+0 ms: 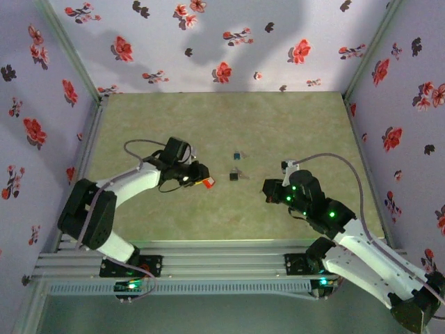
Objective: Lock with the key
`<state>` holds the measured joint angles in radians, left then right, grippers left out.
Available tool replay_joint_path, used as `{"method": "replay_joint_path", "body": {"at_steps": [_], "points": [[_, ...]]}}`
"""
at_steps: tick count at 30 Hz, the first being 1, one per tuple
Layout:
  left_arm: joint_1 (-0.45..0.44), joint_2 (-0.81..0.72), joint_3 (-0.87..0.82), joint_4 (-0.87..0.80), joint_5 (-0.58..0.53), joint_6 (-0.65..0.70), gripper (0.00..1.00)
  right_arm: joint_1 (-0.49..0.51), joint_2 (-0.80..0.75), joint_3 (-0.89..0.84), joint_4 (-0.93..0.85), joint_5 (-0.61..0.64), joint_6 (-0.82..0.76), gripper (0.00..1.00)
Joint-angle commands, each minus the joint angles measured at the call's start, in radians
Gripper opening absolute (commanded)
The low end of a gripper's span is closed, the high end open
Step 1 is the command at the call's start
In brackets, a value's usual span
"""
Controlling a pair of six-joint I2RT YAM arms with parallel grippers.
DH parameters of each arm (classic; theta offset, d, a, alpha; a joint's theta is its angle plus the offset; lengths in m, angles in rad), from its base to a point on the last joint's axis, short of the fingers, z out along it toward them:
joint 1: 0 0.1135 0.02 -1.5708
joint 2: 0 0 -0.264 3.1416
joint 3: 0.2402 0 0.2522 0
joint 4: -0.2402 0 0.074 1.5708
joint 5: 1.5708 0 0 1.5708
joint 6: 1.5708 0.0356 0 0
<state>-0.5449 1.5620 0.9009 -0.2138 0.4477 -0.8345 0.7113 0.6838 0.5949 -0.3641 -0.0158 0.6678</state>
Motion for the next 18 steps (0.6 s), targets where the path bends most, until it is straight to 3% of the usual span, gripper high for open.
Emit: {"method": "replay_joint_path", "body": {"at_steps": [1,18], "points": [[0.007,0.037,0.036,0.032,0.018,0.020,0.00,-0.006,0.000,-0.013,0.045,-0.031,-0.029,0.00],[0.028,0.240,0.183,-0.099,0.033,0.135,0.00,-0.006,-0.005,-0.022,0.045,-0.082,-0.045,0.00]]}}
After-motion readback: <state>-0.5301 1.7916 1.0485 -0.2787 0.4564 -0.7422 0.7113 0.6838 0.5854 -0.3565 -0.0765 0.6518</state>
